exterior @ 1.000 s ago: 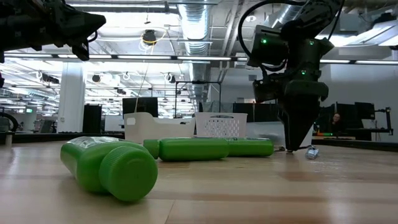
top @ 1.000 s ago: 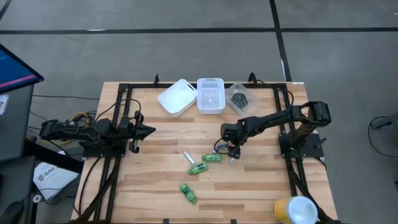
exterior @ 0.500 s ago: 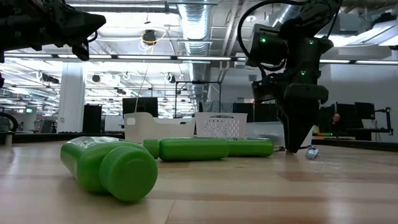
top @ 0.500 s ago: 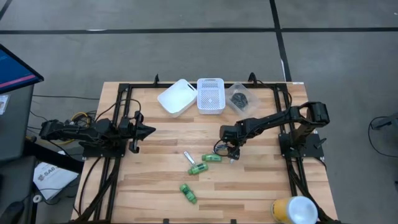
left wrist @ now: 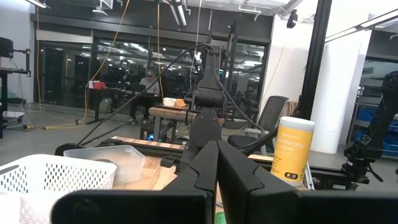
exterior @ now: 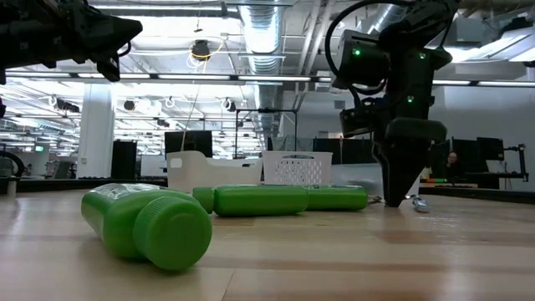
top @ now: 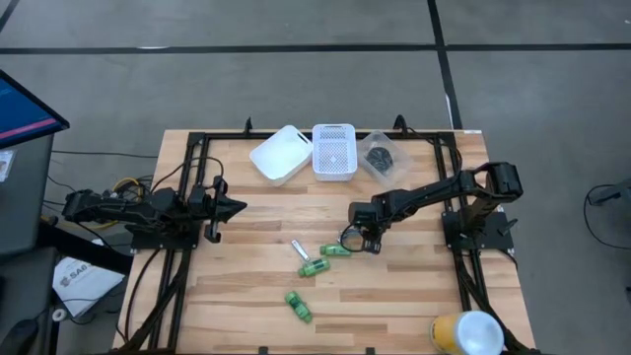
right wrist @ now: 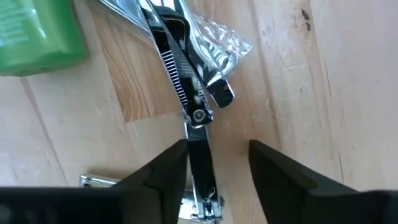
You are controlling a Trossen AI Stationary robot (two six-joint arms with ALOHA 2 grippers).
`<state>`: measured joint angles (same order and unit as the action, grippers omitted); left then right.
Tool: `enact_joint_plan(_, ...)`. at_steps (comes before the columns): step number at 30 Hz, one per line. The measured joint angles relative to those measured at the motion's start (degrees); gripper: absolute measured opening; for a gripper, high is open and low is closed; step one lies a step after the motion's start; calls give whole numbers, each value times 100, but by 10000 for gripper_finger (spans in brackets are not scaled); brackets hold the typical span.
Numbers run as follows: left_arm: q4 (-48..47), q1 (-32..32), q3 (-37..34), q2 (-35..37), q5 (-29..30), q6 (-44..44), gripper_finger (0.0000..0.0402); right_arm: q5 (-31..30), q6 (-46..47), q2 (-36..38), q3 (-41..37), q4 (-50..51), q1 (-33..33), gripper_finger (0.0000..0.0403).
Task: Pick & Place Travel size toiletries
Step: Put the silver nail cutter into the right white bin
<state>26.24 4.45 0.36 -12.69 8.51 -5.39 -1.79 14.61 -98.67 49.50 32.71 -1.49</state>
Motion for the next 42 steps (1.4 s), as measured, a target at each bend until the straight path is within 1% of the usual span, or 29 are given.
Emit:
enact_joint_plan(8,0,0,-2,0,1,0,2,35,0,0,13,176,-1,49)
enact_joint_plan(10,0,0,0,-2,2,0,2,52,0,0,43,239,1,28)
enact_joint_plan(15,0,0,0,-2,2,0,2,51,0,-23,139,421,-5,26)
enact_joint_plan(24,0,0,0,-2,1,0,2,62,-126,-15,466,1380,-5,27)
enact_joint_plan(26,0,0,-2,-2,0,0,2,60,-125,28,520,1380,-5,27)
enact_joint_plan(30,1,0,-2,-2,0,0,2,55,-121,277,553,1474,-5,27)
enact_joint_plan(36,32,0,-2,0,0,0,2,51,-26,855,558,1540,45,27)
enact_joint_plan(39,46,0,-1,0,1,0,2,43,46,1208,589,1485,164,27)
enact_joint_plan(42,46,-2,0,0,0,0,2,-25,46,1436,872,1358,384,27)
